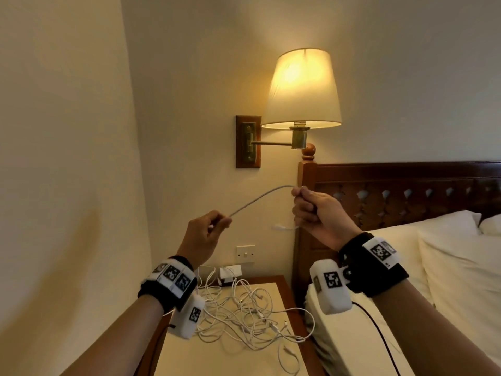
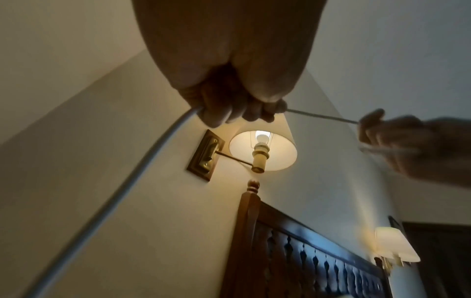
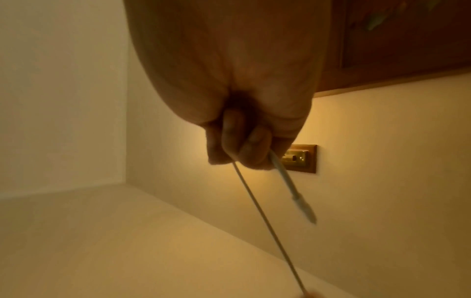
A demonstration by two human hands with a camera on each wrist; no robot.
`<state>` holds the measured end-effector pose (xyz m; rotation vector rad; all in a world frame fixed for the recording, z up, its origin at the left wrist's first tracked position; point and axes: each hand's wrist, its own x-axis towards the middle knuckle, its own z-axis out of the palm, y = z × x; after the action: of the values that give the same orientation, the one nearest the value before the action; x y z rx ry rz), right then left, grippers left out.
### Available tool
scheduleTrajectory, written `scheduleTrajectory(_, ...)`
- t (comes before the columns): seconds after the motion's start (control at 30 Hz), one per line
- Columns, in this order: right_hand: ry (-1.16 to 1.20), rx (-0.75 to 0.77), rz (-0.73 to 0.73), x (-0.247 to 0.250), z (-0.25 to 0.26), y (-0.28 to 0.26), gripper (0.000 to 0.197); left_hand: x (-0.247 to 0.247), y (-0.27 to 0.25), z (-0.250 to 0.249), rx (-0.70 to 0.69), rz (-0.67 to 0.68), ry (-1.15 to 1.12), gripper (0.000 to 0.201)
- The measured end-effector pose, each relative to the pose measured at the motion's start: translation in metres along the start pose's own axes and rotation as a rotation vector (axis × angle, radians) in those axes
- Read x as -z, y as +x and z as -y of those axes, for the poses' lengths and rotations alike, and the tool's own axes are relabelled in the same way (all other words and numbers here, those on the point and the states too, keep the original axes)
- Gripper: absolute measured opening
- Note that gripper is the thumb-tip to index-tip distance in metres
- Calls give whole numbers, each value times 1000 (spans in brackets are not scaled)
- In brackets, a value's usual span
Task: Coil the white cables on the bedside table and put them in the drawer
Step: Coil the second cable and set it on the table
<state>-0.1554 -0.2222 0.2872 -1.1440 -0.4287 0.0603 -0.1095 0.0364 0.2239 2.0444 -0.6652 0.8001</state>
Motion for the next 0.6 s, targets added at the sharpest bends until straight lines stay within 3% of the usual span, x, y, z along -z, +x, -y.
scheduleTrajectory(0.1, -38, 52, -70, 3, 15, 1, 29, -10, -29, 1, -14, 30, 39, 19)
scheduleTrajectory(0.2, -105, 56, -29, -4, 16, 3, 28, -22, -42, -29, -41, 257, 254, 34)
scheduleTrajectory(0.27, -213, 57, -11, -11, 10, 4, 30, -25, -41, -58, -182, 337, 439, 41)
scheduleTrajectory(0.33, -350, 58, 9, -19, 5, 3, 32, -22, -37, -82, -348, 271, 491, 47)
scheduleTrajectory(0.43, -530, 63, 33, -26, -1, 0, 34, -13, -24, -96, -476, 146, 406, 43)
scheduleTrajectory(0.6, -607, 46, 140, -29, -8, -9, 37, -2, -4, -93, -468, -70, 388, 28)
